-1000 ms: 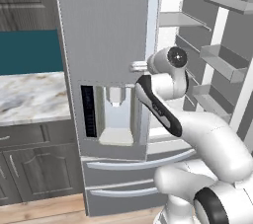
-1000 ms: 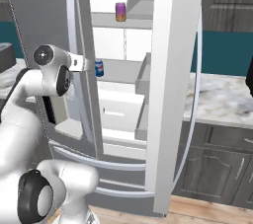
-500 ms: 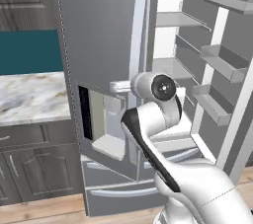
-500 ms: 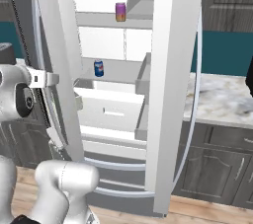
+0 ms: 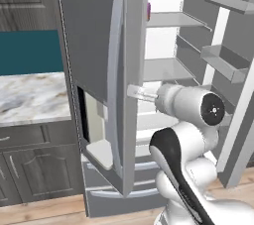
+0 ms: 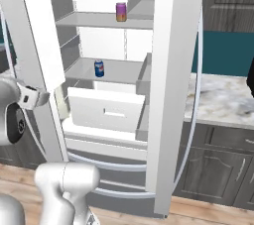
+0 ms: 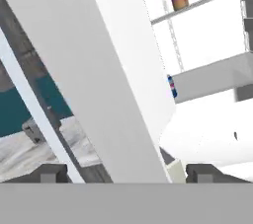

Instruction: Open the fridge, grab two sodas, and place both sodas inside the bowl with ice on the dining counter.

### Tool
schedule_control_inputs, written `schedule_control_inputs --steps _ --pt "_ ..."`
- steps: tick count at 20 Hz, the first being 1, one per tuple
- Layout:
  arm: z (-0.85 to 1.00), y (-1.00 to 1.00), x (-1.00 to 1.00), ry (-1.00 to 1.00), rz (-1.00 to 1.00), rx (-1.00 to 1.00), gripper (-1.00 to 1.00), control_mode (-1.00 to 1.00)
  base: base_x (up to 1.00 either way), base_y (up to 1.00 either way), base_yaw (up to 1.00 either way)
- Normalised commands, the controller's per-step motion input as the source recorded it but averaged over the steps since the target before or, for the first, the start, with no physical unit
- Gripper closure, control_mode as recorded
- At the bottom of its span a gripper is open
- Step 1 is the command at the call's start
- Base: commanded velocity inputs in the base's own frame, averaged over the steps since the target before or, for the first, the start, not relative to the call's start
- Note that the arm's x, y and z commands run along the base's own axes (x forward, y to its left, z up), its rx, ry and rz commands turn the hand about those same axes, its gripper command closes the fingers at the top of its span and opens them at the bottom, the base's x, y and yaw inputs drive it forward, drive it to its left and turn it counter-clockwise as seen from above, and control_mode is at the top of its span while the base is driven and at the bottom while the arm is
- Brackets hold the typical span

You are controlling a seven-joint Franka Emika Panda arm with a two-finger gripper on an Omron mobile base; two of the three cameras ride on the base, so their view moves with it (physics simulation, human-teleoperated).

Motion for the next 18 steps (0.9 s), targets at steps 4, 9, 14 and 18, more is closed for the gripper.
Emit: schedule_control_inputs --steps 4,9,14,18 --pt "0.59 -0.80 -0.49 0.11 0.04 0.50 -1.00 -1.00 0.00 0.00 0.00" --pt "0.44 -0.48 0.06 0.24 0.04 0.45 -1.00 -1.00 0.00 0.00 0.00" --pt "0.03 0.08 0.27 0.17 0.04 0.30 -1.00 -1.00 0.00 0.00 0.00" --pt "-0.01 0.37 0.33 0.08 0.05 0.16 -1.00 -1.00 0.00 0.00 0.00"
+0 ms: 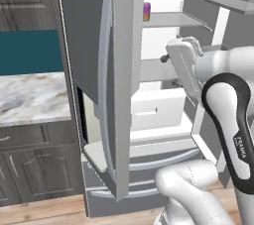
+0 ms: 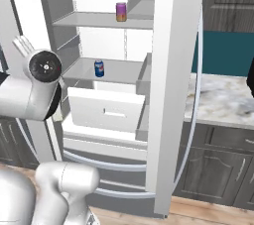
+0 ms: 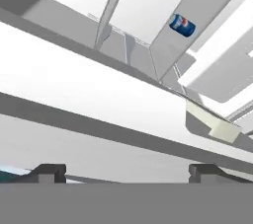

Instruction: Open the fridge, grab two sodas, and place both sodas inside the bowl with ice on the dining counter.

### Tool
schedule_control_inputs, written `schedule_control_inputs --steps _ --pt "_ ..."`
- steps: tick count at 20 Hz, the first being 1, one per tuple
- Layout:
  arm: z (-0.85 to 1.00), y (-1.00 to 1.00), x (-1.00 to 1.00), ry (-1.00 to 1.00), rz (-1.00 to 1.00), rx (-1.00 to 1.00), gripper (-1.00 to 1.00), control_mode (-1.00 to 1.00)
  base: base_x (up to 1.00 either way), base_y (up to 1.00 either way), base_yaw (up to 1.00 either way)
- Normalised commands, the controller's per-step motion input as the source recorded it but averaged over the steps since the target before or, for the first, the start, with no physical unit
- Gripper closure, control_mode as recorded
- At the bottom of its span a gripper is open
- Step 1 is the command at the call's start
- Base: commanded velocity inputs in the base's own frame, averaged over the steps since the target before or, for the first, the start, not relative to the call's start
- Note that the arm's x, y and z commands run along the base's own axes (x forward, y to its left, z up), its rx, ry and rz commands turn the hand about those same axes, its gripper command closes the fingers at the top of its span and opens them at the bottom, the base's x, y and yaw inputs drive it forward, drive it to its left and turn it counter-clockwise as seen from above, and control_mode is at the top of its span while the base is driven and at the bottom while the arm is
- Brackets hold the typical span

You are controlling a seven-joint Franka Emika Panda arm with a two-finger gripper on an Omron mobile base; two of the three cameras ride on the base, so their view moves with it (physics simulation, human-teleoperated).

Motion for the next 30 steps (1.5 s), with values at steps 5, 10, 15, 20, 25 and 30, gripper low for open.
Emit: schedule_control_inputs --steps 5,10,15,20,25,30 --pt "-0.03 0.42 0.19 0.03 0.04 0.10 -1.00 -1.00 0.00 0.00 0.00" --pt "0.00 0.25 0.19 0.01 0.02 0.08 -1.00 -1.00 0.00 0.00 0.00" --pt "0.00 0.00 0.35 0.00 0.04 0.11 -1.00 -1.00 0.00 0.00 0.00" --pt "0.00 0.00 0.47 0.05 0.04 0.10 -1.00 -1.00 0.00 0.00 0.00" --pt "-0.10 0.25 0.29 0.09 0.04 0.04 -1.00 -1.00 0.00 0.00 0.00" --pt "-0.16 0.66 -0.08 0.02 0.05 0.00 -1.00 -1.00 0.00 0.00 0.00"
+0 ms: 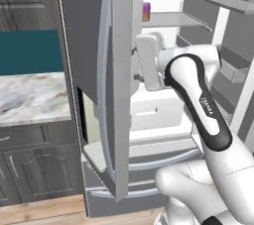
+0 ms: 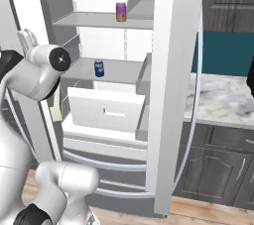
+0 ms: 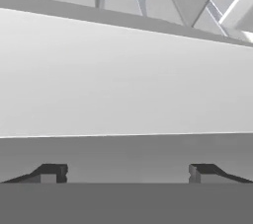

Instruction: Open the fridge, grab two sodas, and place both sodas inside the bowl with ice on the dining counter.

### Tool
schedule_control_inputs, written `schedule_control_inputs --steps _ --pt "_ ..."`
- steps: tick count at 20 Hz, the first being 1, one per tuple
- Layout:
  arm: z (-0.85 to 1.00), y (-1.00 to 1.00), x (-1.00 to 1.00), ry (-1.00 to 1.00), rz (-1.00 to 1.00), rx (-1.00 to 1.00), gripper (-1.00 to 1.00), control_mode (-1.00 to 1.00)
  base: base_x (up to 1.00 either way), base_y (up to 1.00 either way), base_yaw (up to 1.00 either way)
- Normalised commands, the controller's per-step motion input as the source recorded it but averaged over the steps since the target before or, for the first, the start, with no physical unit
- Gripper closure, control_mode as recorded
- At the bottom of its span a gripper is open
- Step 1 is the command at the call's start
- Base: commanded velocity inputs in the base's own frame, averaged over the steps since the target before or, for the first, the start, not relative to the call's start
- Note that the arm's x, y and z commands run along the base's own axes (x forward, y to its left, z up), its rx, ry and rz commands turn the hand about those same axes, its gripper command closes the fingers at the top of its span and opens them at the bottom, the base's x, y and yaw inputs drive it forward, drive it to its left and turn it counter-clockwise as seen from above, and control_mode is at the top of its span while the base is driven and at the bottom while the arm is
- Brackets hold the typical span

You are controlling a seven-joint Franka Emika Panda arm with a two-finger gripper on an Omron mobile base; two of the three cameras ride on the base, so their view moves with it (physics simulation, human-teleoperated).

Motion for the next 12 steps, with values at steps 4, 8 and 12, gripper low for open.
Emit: schedule_control_inputs --steps 4,8,12 --pt "-0.16 0.68 -0.10 0.02 0.05 0.00 -1.00 -1.00 0.00 0.00 0.00" --pt "-0.14 0.68 -0.04 0.03 0.05 0.00 -1.00 -1.00 0.00 0.00 0.00" --pt "-0.19 0.74 0.00 0.02 0.06 0.00 -1.00 -1.00 0.00 0.00 0.00"
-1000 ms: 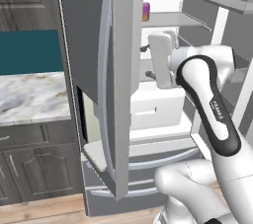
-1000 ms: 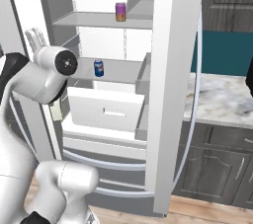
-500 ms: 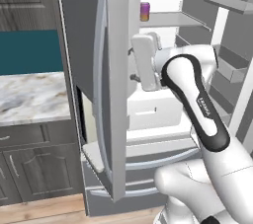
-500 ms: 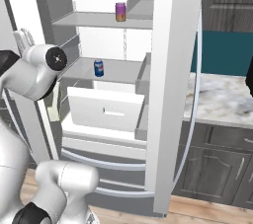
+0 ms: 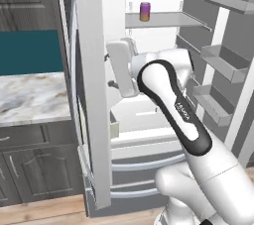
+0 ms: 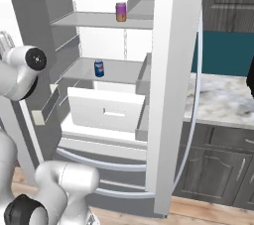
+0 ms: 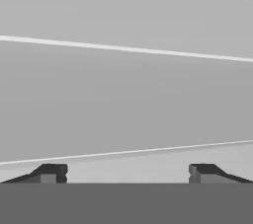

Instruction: Open the fridge, grab two sodas, and place both sodas inside the bowl with ice on the dining counter.

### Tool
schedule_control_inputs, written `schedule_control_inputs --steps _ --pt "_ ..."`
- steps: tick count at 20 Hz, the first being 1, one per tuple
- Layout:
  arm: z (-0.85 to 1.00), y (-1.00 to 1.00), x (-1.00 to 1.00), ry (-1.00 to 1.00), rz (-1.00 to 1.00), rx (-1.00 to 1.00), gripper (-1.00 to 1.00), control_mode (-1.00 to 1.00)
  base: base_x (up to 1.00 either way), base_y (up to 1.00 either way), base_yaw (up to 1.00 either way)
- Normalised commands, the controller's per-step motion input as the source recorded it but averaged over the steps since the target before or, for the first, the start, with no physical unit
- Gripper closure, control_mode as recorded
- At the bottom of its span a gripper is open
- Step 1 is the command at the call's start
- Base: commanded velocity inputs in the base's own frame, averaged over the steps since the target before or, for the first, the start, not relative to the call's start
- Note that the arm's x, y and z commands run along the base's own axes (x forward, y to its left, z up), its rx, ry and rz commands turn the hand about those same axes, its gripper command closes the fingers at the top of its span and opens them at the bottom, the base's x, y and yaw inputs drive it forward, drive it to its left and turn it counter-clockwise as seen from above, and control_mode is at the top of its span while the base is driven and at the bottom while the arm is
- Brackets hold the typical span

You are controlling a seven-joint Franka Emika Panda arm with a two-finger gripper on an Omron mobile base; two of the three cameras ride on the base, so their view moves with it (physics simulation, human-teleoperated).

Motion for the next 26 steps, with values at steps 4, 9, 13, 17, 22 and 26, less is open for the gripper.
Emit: schedule_control_inputs --steps 4,9,13,17,22,26 --pt "-0.19 0.75 0.00 0.00 0.05 -0.01 -1.00 -1.00 0.00 0.00 0.00" --pt "-0.11 0.60 -0.06 0.00 0.02 -0.08 -1.00 -1.00 0.00 0.00 0.00" --pt "0.00 0.30 -0.24 -0.02 0.00 -0.09 -1.00 -1.00 0.00 0.00 0.00" --pt "0.00 -0.08 -0.37 -0.07 0.00 -0.09 -1.00 -1.00 0.00 0.00 0.00" --pt "0.00 -0.65 -0.53 -0.21 0.00 -0.16 -1.00 -1.00 0.00 0.00 0.00" --pt "0.00 -0.94 -0.37 -0.23 0.00 -0.22 -1.00 -1.00 0.00 0.00 0.00"
